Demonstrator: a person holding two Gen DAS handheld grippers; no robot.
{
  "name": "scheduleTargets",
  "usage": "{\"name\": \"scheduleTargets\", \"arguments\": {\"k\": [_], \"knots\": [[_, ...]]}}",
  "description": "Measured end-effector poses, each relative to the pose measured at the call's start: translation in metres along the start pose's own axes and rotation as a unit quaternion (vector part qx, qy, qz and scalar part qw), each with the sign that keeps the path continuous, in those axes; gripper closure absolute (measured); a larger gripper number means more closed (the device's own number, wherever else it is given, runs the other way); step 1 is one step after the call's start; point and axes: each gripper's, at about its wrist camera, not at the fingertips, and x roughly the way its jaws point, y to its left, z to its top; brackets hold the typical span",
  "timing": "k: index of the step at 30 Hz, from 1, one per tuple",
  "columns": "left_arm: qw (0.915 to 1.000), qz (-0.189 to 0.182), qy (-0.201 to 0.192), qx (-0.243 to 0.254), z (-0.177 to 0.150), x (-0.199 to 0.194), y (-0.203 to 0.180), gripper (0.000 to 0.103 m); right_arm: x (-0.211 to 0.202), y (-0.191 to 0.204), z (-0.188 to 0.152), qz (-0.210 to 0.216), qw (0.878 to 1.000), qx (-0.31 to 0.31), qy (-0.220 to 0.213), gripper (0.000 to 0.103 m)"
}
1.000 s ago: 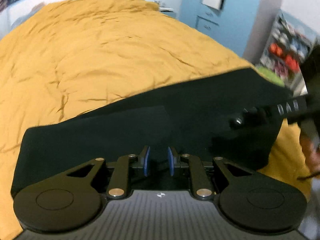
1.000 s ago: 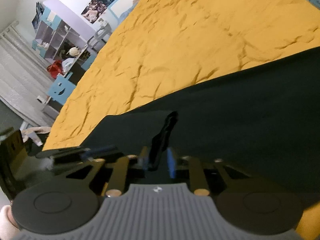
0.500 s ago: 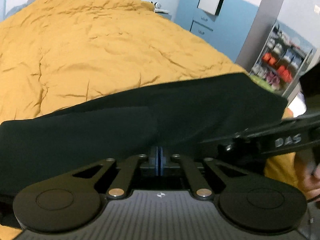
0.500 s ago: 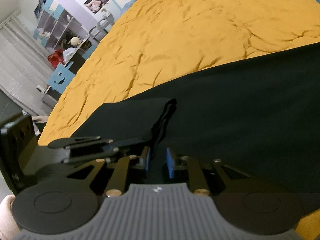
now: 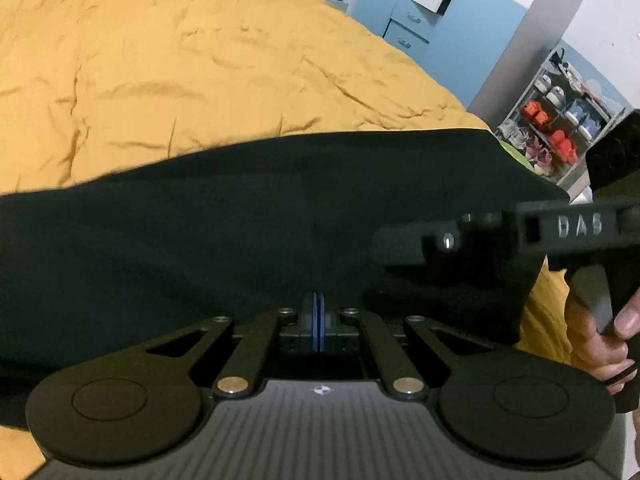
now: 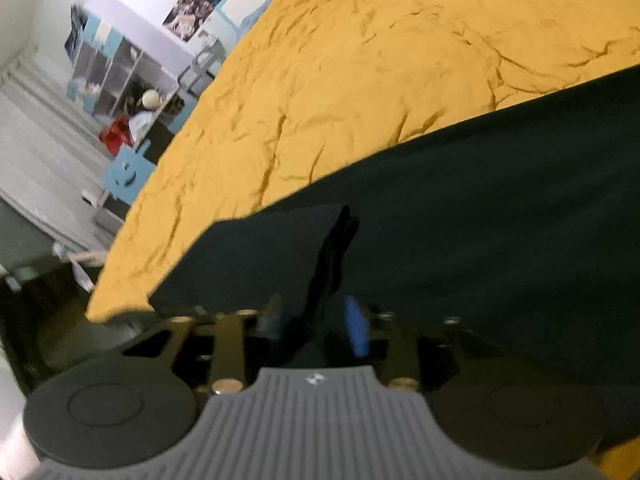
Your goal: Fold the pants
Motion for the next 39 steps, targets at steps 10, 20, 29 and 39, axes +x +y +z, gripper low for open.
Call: {"name": "scheduleTargets", "arguments": {"k": [10, 20, 29, 39], "knots": [[0.9992, -0.017, 0.019, -0.032, 0.005, 0.008, 0.01, 0.101, 0.052, -0.026, 0.012, 0.04, 0.992, 0.112, 0.041, 0.078], [0.9977, -0.005, -0.056, -0.038, -0.001, -0.049, 0.014, 0.08, 0.063, -0.01, 0.02, 0.06, 0.992, 0.107, 0.024, 0.103], [0.9695, 0.115, -0.167, -0.137, -0.029, -0.158, 0.074, 0.08, -0.003, 0.111, 0.1, 0.066, 0.996, -0.054, -0.022, 0.103], [0.9679, 0.128, -0.167, -0.137, -0.024, -0.155, 0.072, 0.08, -0.144, 0.161, 0.183, 0.025, 0.989, -0.128, -0.071, 0.103]]}}
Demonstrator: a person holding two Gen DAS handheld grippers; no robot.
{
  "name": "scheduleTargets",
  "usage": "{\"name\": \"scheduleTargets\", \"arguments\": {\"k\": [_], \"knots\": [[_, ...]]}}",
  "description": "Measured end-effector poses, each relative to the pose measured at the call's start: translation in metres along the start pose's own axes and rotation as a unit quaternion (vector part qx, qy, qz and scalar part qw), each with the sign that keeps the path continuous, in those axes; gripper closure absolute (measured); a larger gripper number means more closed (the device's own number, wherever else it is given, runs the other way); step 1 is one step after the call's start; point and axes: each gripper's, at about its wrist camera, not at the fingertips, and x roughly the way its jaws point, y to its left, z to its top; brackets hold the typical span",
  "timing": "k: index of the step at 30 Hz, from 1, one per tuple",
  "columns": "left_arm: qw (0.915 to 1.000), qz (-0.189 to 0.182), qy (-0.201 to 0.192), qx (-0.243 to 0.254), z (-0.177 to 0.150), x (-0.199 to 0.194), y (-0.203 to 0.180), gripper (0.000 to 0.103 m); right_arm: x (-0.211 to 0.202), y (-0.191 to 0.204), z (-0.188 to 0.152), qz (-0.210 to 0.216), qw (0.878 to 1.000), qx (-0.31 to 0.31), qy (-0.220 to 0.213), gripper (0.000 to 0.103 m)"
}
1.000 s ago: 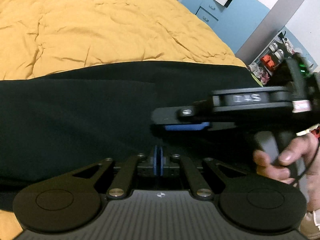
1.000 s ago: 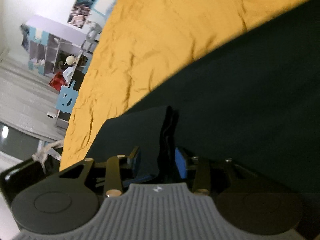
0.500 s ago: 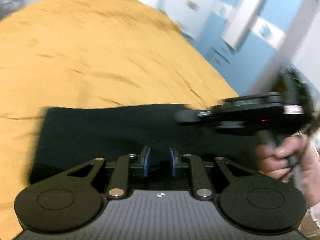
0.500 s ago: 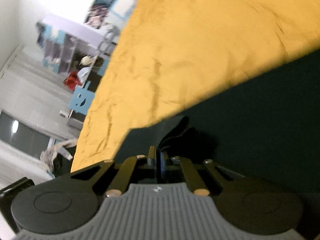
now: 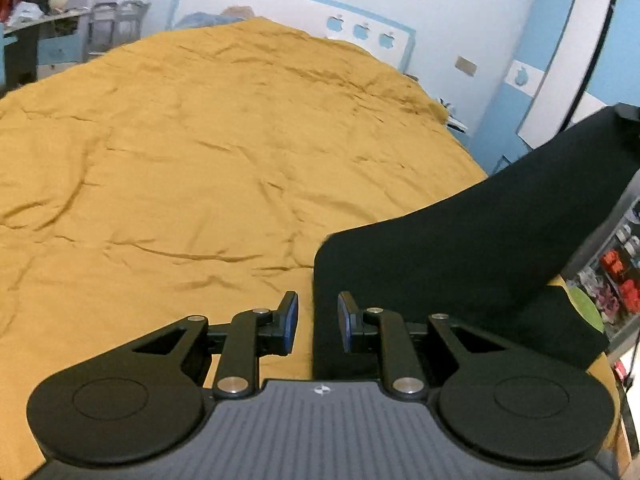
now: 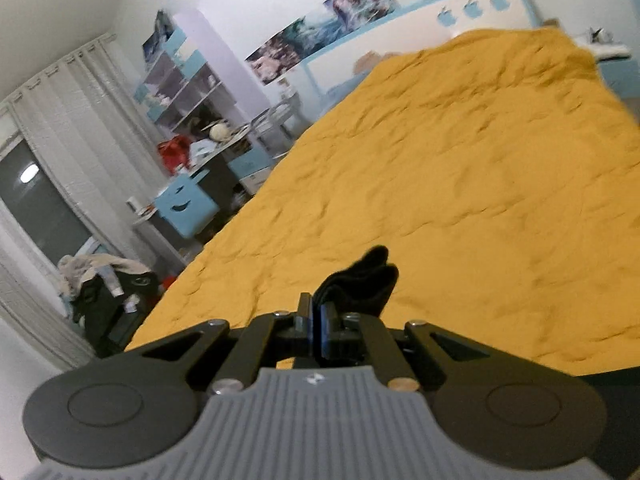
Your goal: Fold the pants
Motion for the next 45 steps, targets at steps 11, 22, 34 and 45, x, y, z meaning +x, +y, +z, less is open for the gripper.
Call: {"name": "scheduleTargets", "arguments": {"k": [11, 22, 34, 45], "knots": [[0.9966, -0.033, 0.064, 0.039, -0.01, 0.079, -0.045, 0.081, -0.064, -0.196, -0.023, -0.176, 0.977, 0.104, 0.061, 0.103], [0.9923, -0.024, 0.105, 0.06, -0.022, 0.129, -0.06, 0.083, -0.046, -0.272, -0.077, -0.239, 0.961, 0.114, 0.08, 0.103], [0.9917, -0.03, 0.11, 0.06, -0.025, 0.134, -0.06, 0.084, -0.005, -0.287, -0.125, -0.339, 0.935, 0.008, 0.107, 0.103], [0.9948, -0.035, 0.089, 0.037, -0.012, 0.131, -0.057, 0.084, -0.022, -0.271, -0.101, -0.33, 0.94, 0.015, 0.082, 0.103]]}}
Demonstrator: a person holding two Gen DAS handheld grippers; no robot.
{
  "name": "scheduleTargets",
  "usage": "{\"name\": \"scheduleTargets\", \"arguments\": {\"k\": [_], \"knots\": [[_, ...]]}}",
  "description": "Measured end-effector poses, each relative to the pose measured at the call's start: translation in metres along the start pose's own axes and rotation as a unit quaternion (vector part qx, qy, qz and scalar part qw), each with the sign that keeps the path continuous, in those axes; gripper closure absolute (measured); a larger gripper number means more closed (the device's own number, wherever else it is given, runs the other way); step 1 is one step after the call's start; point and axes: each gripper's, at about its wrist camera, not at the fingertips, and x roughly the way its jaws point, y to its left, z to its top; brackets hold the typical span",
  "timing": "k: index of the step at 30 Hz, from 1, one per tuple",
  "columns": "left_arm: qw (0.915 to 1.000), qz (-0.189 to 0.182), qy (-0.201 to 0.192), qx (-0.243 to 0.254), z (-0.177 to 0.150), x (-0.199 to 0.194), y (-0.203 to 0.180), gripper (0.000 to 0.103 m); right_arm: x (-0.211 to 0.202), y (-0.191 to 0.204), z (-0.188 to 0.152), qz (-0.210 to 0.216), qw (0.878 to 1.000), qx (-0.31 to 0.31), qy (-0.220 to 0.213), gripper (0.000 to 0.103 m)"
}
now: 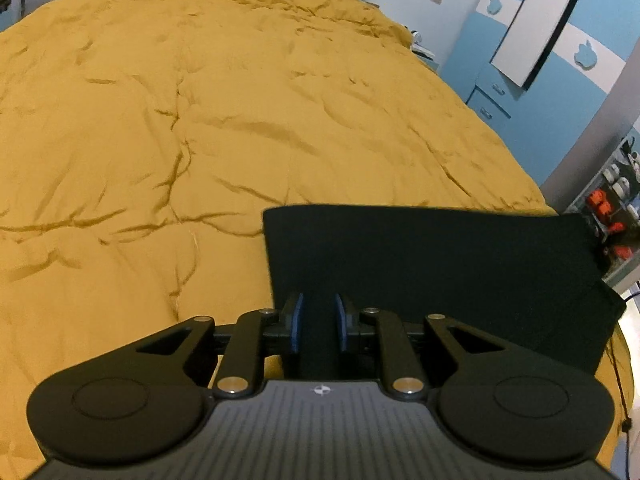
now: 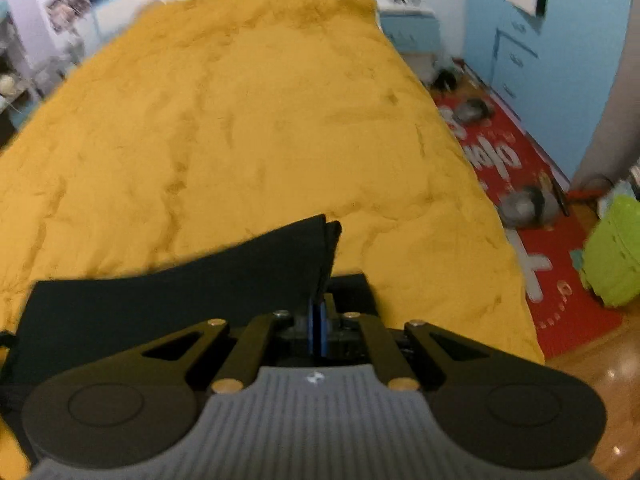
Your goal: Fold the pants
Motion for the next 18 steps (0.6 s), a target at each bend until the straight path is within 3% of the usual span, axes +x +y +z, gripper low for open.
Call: {"name": "scheduleTargets", "arguments": {"k": [3, 9, 11, 13, 18], "knots": [[0.9999, 0.008, -0.01, -0.002, 0.005, 0.002, 0.001, 0.084, 0.03, 0.002, -0.012, -0.024, 0.999, -0.019, 0.015, 0.103], [0.9995, 0.024, -0.019, 0.004, 0.021, 0.011, 0.008, 0.084, 0.037, 0.001, -0.025, -0.036, 0.999, -0.017, -0.006, 0.103], [0.9994, 0.029, -0.021, -0.002, 0.025, 0.012, 0.012, 0.084, 0.035, -0.003, -0.024, -0.066, 0.998, -0.016, -0.014, 0.096], [0.9993, 0.03, -0.024, 0.0, 0.029, 0.012, 0.016, 0.084, 0.027, -0.006, -0.026, -0.088, 0.996, -0.016, -0.021, 0.096], [0.9995, 0.006, -0.026, 0.017, 0.037, 0.019, 0.019, 0.084, 0.005, -0.004, -0.024, -0.038, 0.996, -0.017, -0.074, 0.096]]}}
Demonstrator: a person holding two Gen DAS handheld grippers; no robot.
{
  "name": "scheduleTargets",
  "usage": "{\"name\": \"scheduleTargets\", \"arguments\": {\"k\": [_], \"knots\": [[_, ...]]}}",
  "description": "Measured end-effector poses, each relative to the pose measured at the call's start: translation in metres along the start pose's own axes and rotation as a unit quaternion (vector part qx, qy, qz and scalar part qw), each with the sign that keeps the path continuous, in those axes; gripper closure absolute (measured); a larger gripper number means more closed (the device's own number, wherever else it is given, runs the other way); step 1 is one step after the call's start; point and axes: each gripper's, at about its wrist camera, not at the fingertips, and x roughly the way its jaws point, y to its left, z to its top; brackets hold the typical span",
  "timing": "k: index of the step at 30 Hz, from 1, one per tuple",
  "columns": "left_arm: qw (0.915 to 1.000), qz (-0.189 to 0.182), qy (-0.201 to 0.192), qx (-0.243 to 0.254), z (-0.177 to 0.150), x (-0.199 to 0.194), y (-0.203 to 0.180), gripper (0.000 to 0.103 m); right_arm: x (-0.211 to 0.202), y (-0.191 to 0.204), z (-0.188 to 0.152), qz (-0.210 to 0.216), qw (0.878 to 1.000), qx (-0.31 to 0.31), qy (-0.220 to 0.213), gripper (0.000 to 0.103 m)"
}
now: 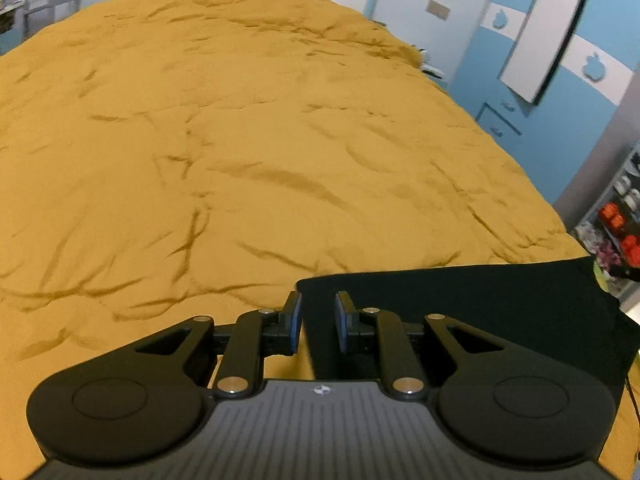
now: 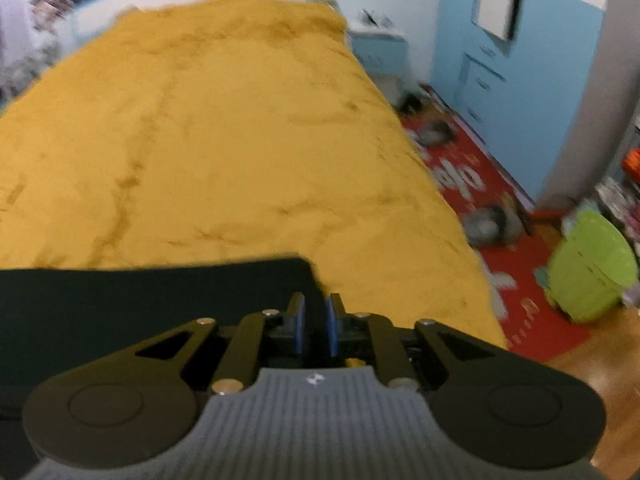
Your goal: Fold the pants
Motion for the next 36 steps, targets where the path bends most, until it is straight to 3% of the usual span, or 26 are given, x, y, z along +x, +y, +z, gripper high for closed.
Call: {"name": "scheduleTargets", "arguments": {"k": [3, 7, 11, 16, 20, 23, 27, 31, 33, 36], "knots": [[0.9997, -0.007, 0.011, 0.019, 0.001, 0.016, -0.005, 0.084, 0.006, 0.011, 0.0, 0.03, 0.999, -0.017, -0.01, 0.096], [0.9973, 0.044, 0.035, 0.047, 0.001, 0.049, -0.007, 0.087, 0.033, 0.006, -0.006, 0.014, 1.0, 0.002, 0.012, 0.096], [0.9938, 0.065, 0.062, 0.064, 0.002, 0.073, -0.002, 0.088, 0.047, 0.002, -0.016, -0.006, 1.0, -0.003, 0.026, 0.096], [0.9911, 0.102, 0.046, 0.071, 0.008, 0.056, -0.004, 0.094, 0.043, -0.006, -0.019, -0.023, 0.999, 0.014, 0.021, 0.096], [0.9961, 0.063, 0.031, 0.054, 0.001, 0.008, -0.006, 0.094, 0.007, 0.007, -0.023, -0.05, 0.999, -0.002, 0.0, 0.096], [0.9974, 0.021, 0.033, 0.06, -0.015, -0.026, -0.018, 0.094, -0.024, 0.025, -0.035, -0.007, 1.0, -0.007, -0.011, 0.096], [0.9957, -0.001, 0.038, 0.085, -0.042, -0.061, -0.038, 0.093, -0.055, 0.062, -0.058, 0.055, 0.998, -0.015, -0.018, 0.096], [0.9904, 0.019, 0.03, 0.134, -0.074, -0.085, -0.06, 0.059, -0.072, 0.097, -0.089, 0.078, 0.996, -0.035, -0.016, 0.091], [0.988, 0.041, 0.033, 0.145, -0.088, -0.088, -0.066, 0.056, -0.075, 0.108, -0.104, 0.088, 0.996, -0.023, -0.012, 0.089], [0.993, 0.036, 0.049, 0.101, -0.101, -0.084, -0.06, 0.056, -0.076, 0.116, -0.121, 0.107, 0.994, 0.007, -0.002, 0.089]]}}
